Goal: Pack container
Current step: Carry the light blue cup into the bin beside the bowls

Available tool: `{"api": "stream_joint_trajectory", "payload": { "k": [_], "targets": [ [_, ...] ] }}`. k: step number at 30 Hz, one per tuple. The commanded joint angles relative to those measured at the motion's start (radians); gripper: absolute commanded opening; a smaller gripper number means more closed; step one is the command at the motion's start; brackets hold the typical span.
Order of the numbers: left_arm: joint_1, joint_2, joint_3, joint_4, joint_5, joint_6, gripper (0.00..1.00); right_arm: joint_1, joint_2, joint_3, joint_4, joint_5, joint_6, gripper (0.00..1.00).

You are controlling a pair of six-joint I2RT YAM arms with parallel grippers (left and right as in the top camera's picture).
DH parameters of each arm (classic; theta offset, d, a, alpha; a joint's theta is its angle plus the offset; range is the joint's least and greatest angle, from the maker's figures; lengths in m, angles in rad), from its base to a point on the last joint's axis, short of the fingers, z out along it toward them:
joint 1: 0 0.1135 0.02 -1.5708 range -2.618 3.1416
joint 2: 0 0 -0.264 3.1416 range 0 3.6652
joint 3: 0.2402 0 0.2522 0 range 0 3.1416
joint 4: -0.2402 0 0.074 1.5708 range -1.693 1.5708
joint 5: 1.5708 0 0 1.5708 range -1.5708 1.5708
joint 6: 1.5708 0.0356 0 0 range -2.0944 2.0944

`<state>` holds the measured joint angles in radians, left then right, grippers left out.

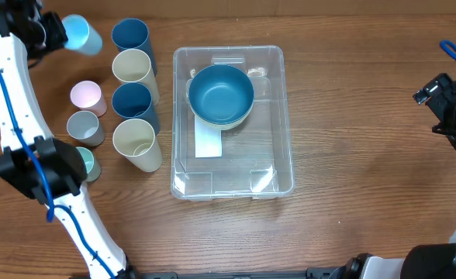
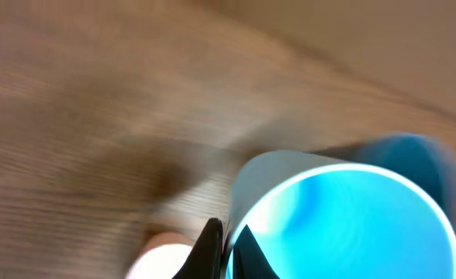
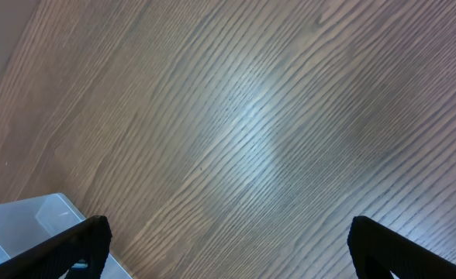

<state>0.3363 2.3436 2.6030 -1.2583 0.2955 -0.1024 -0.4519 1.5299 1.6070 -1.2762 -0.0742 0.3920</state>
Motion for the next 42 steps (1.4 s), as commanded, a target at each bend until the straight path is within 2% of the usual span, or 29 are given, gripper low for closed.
{"api": "stream_joint_trajectory", "payload": {
  "k": [1, 4, 6, 9, 16, 22, 27, 36, 42],
  "targets": [
    [-0.081, -0.202, 0.078, -0.073, 0.008, -0.006, 0.04, -0.003, -0.005, 0.010, 0.003, 0.001, 0.005, 1.00],
    [-0.136, -0.303, 0.078, -0.117, -0.017, -0.006, 0.04, -0.003, -0.005, 0.010, 0.003, 0.001, 0.005, 1.00],
    [-0.204, -0.395, 0.078, -0.175, -0.089, -0.011, 0.04, -0.003, -0.005, 0.010, 0.003, 0.001, 0.005, 1.00],
    [-0.303, -0.473, 0.078, -0.246, -0.116, -0.011, 0.04, -0.003, -0.005, 0.010, 0.003, 0.001, 0.005, 1.00],
    [-0.574, -0.484, 0.062, -0.420, -0.120, -0.026, 0.04, -0.003, -0.005, 0.010, 0.003, 0.001, 0.005, 1.00],
    [-0.799, -0.394, -0.019, -0.428, -0.224, -0.092, 0.04, -0.003, -0.005, 0.010, 0.003, 0.001, 0.005, 1.00],
    [-0.906, -0.253, -0.068, -0.360, -0.294, -0.125, 0.04, -0.003, -0.005, 0.010, 0.003, 0.001, 0.005, 1.00],
    [-0.951, 0.037, -0.080, -0.303, -0.277, -0.149, 0.04, -0.003, -0.005, 0.010, 0.003, 0.001, 0.005, 1.00],
    [-0.952, 0.105, -0.081, -0.277, -0.280, -0.147, 0.04, -0.003, -0.005, 0.010, 0.003, 0.001, 0.005, 1.00]
  ]
}}
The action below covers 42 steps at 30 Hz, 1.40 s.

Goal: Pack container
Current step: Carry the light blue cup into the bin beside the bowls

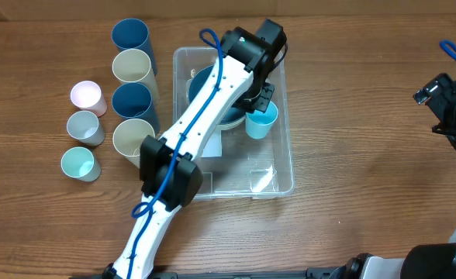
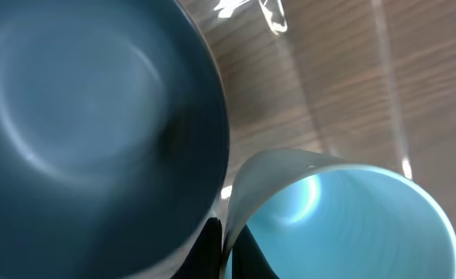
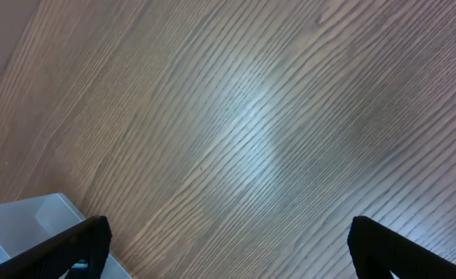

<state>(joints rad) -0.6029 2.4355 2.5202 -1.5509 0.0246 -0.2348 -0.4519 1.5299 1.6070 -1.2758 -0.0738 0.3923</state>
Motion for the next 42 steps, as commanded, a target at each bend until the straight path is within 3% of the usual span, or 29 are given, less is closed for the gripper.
{"api": "stream_joint_trajectory", "payload": {
  "k": [1, 16, 26, 31, 35, 42],
  "targets": [
    [-0.013, 0.017, 0.002, 0.023, -0.010, -0.011, 0.04, -0.003, -0.005, 0.010, 0.002, 0.000, 0.005, 1.00],
    [-0.013, 0.017, 0.002, 0.046, -0.025, 0.010, 0.13, -0.003, -0.005, 0.010, 0.002, 0.001, 0.005, 1.00],
    [-0.012, -0.029, 0.019, 0.012, -0.026, 0.014, 0.12, -0.003, -0.005, 0.010, 0.002, 0.001, 0.005, 1.00],
    [0.001, -0.194, 0.049, -0.066, -0.105, 0.013, 0.24, -0.003, -0.005, 0.010, 0.002, 0.001, 0.005, 1.00],
    [0.036, -0.353, 0.049, -0.124, -0.179, -0.008, 0.39, -0.003, -0.005, 0.010, 0.002, 0.001, 0.005, 1.00],
    [0.226, -0.578, 0.047, -0.139, -0.186, -0.035, 0.56, -0.003, -0.005, 0.010, 0.002, 0.001, 0.005, 1.00]
  ]
}}
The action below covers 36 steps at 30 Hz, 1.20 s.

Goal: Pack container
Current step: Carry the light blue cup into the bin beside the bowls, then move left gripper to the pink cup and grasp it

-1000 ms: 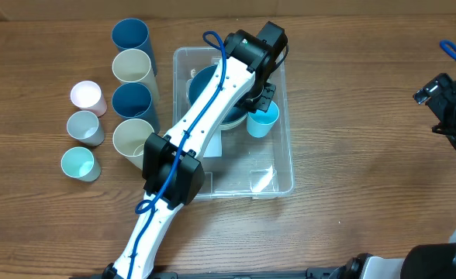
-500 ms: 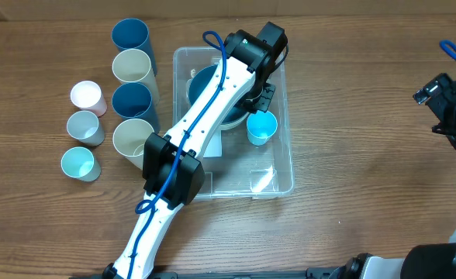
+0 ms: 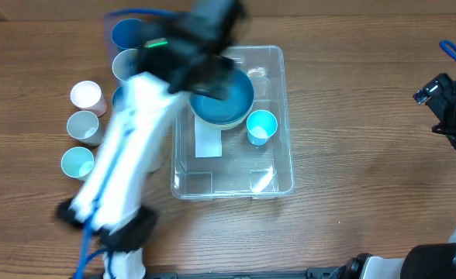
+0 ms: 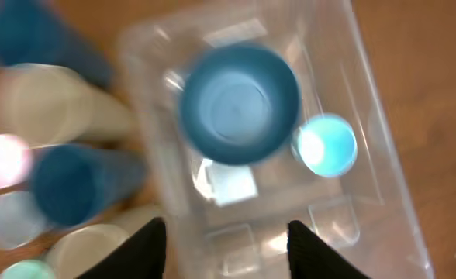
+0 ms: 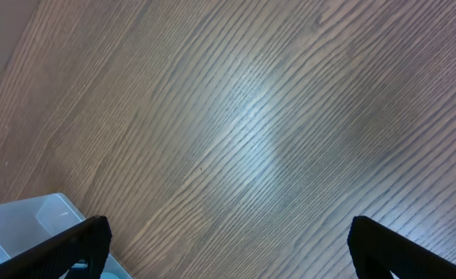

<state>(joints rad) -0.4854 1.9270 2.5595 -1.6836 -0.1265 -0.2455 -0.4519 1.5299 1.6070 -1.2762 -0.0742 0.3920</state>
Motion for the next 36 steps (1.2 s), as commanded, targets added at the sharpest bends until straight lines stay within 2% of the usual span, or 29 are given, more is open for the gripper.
{"api": "stream_joint_trajectory", "payload": {
  "k": [1, 5, 8, 10, 13, 16, 24, 36],
  "targets": [
    [0.151, -0.089, 0.006, -0.006, -0.029, -0.024, 0.59, -0.003, -0.005, 0.010, 0.003, 0.001, 0.005, 1.00],
    [0.349, -0.141, -0.023, -0.006, 0.008, 0.008, 0.68, -0.003, -0.005, 0.010, 0.003, 0.001, 0.005, 1.00],
    [0.510, -0.145, -0.087, -0.006, 0.100, 0.068, 0.70, -0.003, -0.005, 0.010, 0.003, 0.001, 0.005, 1.00],
    [0.621, -0.127, -0.162, -0.005, 0.184, 0.089, 0.68, -0.003, -0.005, 0.010, 0.003, 0.001, 0.005, 1.00],
    [0.742, -0.085, -0.257, 0.024, 0.243, 0.089, 0.59, -0.003, -0.005, 0.010, 0.003, 0.001, 0.005, 1.00],
    [0.855, -0.026, -0.369, 0.131, 0.286, 0.089, 0.62, -0.003, -0.005, 0.010, 0.003, 0.001, 0.005, 1.00],
    [0.916, 0.121, -0.503, 0.290, 0.319, 0.120, 0.64, -0.003, -0.005, 0.010, 0.003, 0.001, 0.005, 1.00],
    [0.915, 0.320, -0.519, 0.428, 0.361, 0.185, 0.62, -0.003, -0.005, 0.010, 0.003, 0.001, 0.005, 1.00]
  ]
}}
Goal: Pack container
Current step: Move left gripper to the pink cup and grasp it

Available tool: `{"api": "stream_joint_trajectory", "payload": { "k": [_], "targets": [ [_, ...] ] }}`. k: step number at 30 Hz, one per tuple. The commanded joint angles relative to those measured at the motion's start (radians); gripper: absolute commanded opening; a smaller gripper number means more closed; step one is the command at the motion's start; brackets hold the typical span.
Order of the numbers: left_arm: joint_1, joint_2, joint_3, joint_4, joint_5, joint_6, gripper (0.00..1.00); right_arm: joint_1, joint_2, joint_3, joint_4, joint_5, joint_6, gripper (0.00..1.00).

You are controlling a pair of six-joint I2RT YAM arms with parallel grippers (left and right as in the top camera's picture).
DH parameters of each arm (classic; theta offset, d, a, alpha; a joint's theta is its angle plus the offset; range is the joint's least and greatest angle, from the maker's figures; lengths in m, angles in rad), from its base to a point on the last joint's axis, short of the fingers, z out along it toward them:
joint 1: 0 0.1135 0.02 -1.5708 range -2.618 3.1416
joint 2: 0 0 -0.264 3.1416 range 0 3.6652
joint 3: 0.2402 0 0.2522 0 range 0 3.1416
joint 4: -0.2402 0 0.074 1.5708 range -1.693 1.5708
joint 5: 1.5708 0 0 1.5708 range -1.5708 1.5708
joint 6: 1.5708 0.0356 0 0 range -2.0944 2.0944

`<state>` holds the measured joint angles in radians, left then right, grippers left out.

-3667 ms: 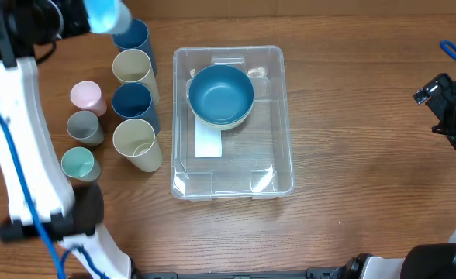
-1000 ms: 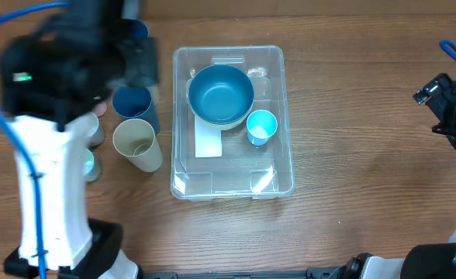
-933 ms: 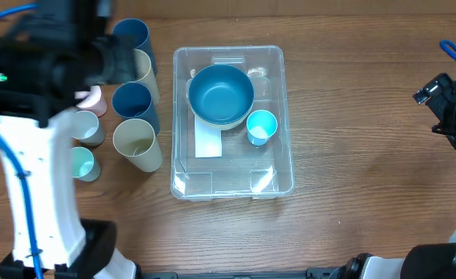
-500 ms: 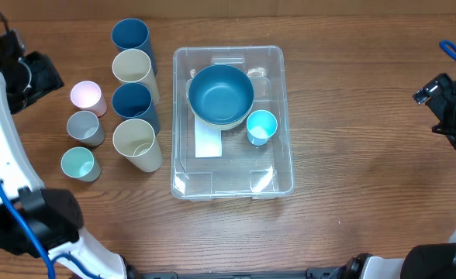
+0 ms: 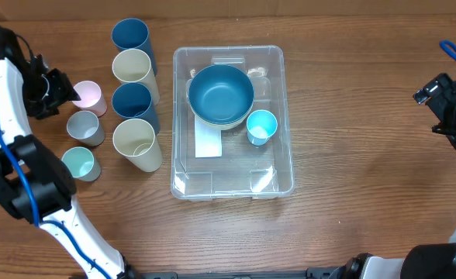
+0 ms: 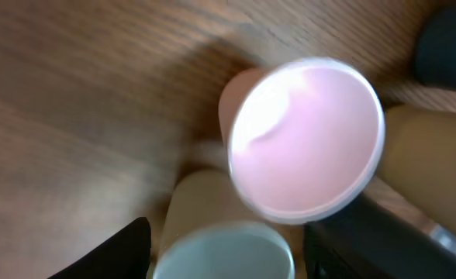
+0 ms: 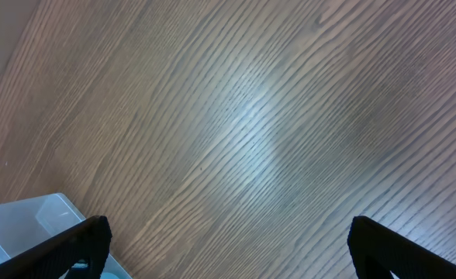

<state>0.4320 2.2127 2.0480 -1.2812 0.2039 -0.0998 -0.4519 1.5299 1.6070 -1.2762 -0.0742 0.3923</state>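
A clear plastic container (image 5: 284,93) stands mid-table. Inside it are a dark blue bowl (image 5: 221,94) and, to the bowl's lower right, a small light blue cup (image 5: 261,126), upright. At the left stand small pink (image 5: 88,96), grey (image 5: 83,125) and mint (image 5: 78,163) cups. My left gripper (image 5: 63,91) is open just left of the pink cup. In the left wrist view the pink cup (image 6: 305,147) fills the middle and the grey cup (image 6: 224,249) lies between the black fingers (image 6: 123,252). My right gripper (image 7: 243,248) is open over bare wood at the far right.
A column of tall cups stands between the small cups and the container: dark blue (image 5: 130,36), cream (image 5: 132,67), dark blue (image 5: 133,101), cream (image 5: 136,139). A white label (image 5: 208,144) lies on the container's floor. The container's corner (image 7: 26,225) shows in the right wrist view.
My left gripper was open and blurred over the container's upper left side. It is now at the far left, open, beside the pink cup. The light blue cup and the right arm have not moved.
First my left gripper held the light blue cup at the far upper left of the table. Then it held that cup inside the container beside the bowl. After that the cup stood alone in the container with the gripper open above. Now the gripper is at the small cups.
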Motion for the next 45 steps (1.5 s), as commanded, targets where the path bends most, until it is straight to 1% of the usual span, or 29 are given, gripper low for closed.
{"api": "stream_joint_trajectory", "payload": {
  "k": [1, 4, 9, 11, 13, 15, 18, 19, 20, 25, 28, 35, 39, 43, 45],
  "targets": [
    [-0.003, 0.040, -0.007, 0.034, 0.030, 0.041, 0.63, -0.003, -0.005, 0.010, 0.003, 0.001, 0.005, 1.00],
    [-0.003, 0.059, -0.007, 0.063, 0.030, 0.047, 0.63, -0.003, -0.005, 0.010, 0.003, 0.001, 0.005, 1.00],
    [-0.010, 0.077, -0.008, 0.110, 0.034, 0.050, 0.62, -0.003, -0.005, 0.010, 0.003, 0.001, 0.005, 1.00],
    [-0.016, 0.084, -0.008, 0.121, 0.034, 0.052, 0.59, -0.003, -0.005, 0.010, 0.003, 0.001, 0.005, 1.00],
    [-0.027, 0.097, -0.010, 0.135, 0.033, 0.052, 0.54, -0.003, -0.005, 0.010, 0.003, 0.001, 0.005, 1.00],
    [-0.034, 0.105, -0.010, 0.143, 0.033, 0.052, 0.50, -0.003, -0.005, 0.010, 0.003, 0.001, 0.005, 1.00],
    [-0.042, 0.114, -0.010, 0.152, 0.033, 0.052, 0.40, -0.003, -0.005, 0.010, 0.003, 0.001, 0.005, 1.00],
    [-0.042, 0.115, -0.010, 0.156, 0.032, 0.052, 0.32, -0.003, -0.005, 0.010, 0.003, 0.001, 0.005, 1.00],
    [-0.042, 0.115, -0.010, 0.159, 0.032, 0.052, 0.27, -0.003, -0.005, 0.010, 0.003, 0.001, 0.005, 1.00],
    [-0.040, 0.115, -0.010, 0.173, 0.025, 0.052, 0.16, -0.003, -0.005, 0.010, 0.003, 0.001, 0.005, 1.00],
    [-0.039, 0.115, -0.010, 0.174, 0.015, 0.051, 0.04, -0.003, -0.005, 0.010, 0.003, 0.001, 0.005, 1.00],
    [-0.038, 0.108, 0.010, 0.145, -0.028, 0.043, 0.04, -0.003, -0.005, 0.010, 0.003, 0.001, 0.005, 1.00],
    [-0.038, 0.068, 0.058, 0.112, -0.053, 0.004, 0.04, -0.003, -0.005, 0.010, 0.003, 0.001, 0.005, 1.00],
    [-0.040, -0.026, 0.130, 0.061, -0.117, -0.007, 0.04, -0.003, -0.005, 0.010, 0.003, 0.001, 0.005, 1.00],
    [-0.050, -0.121, 0.177, 0.024, -0.127, -0.019, 0.04, -0.003, -0.005, 0.010, 0.003, 0.001, 0.005, 1.00]
  ]
}}
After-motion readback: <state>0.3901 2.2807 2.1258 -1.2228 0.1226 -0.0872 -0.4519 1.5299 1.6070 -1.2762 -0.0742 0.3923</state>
